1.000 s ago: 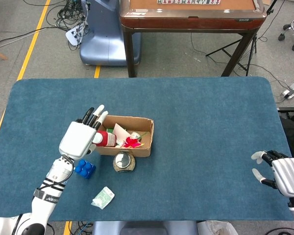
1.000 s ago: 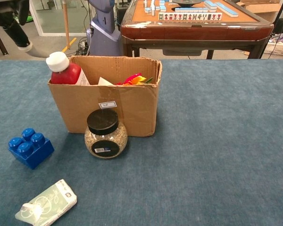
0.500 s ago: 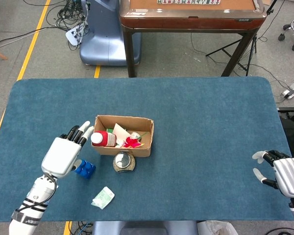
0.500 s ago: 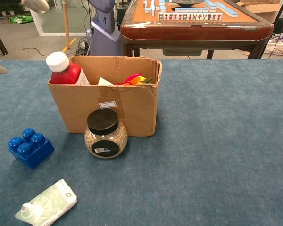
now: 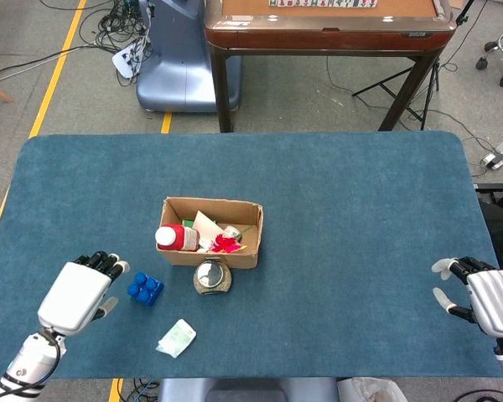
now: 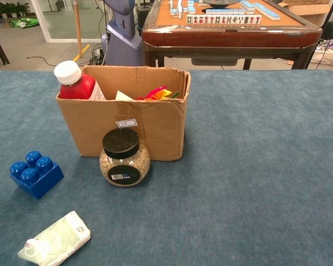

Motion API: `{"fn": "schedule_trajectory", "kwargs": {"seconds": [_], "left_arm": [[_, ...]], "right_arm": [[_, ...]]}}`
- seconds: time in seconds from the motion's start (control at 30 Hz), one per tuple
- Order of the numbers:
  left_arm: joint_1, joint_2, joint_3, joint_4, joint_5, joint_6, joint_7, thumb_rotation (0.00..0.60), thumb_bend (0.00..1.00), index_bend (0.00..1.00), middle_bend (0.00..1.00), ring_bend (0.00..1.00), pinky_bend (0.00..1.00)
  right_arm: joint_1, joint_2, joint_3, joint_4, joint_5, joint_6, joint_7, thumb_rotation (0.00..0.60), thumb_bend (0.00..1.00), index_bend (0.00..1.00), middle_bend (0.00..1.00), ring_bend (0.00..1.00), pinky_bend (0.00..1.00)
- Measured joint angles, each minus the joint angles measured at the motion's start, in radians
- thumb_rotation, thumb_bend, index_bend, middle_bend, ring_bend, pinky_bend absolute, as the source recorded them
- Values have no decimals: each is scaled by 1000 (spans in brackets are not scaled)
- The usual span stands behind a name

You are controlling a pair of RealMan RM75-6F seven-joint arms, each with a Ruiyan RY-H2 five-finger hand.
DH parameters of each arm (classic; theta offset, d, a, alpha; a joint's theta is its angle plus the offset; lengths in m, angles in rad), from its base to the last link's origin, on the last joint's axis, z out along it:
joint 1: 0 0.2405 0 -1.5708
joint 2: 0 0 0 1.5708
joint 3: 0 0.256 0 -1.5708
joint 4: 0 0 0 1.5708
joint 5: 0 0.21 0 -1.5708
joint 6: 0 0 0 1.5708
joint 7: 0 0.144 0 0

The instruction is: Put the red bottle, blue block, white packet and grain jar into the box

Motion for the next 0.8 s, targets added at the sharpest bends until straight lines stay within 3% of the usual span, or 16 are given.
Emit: {"fn": "schedule_trajectory", "kwargs": {"seconds": [0.13, 0.3, 0.6, 0.8], "left_arm": [[24, 47, 36, 4, 24, -39, -52, 600, 135, 396, 417, 357, 552], [35, 51, 47, 41, 25, -97, -95, 600, 135, 337, 391, 357, 552], [16, -26, 7, 145, -98, -228, -159, 600, 135, 203, 261, 291, 506], [-10, -92, -28, 199, -187, -304, -157, 600, 135, 183, 209, 226, 450]], "right_arm": [[-2, 1, 0, -2, -2, 5, -2, 600, 286, 451, 529, 426, 578], [-5, 4, 1, -5, -5, 12, -4, 600, 287, 451, 530, 426, 578], [-9, 11, -4, -17, -19, 21, -9, 600, 287, 451, 529, 426, 578], [-20, 23, -8, -30, -40, 50, -9, 600, 287, 451, 530, 426, 578]]}}
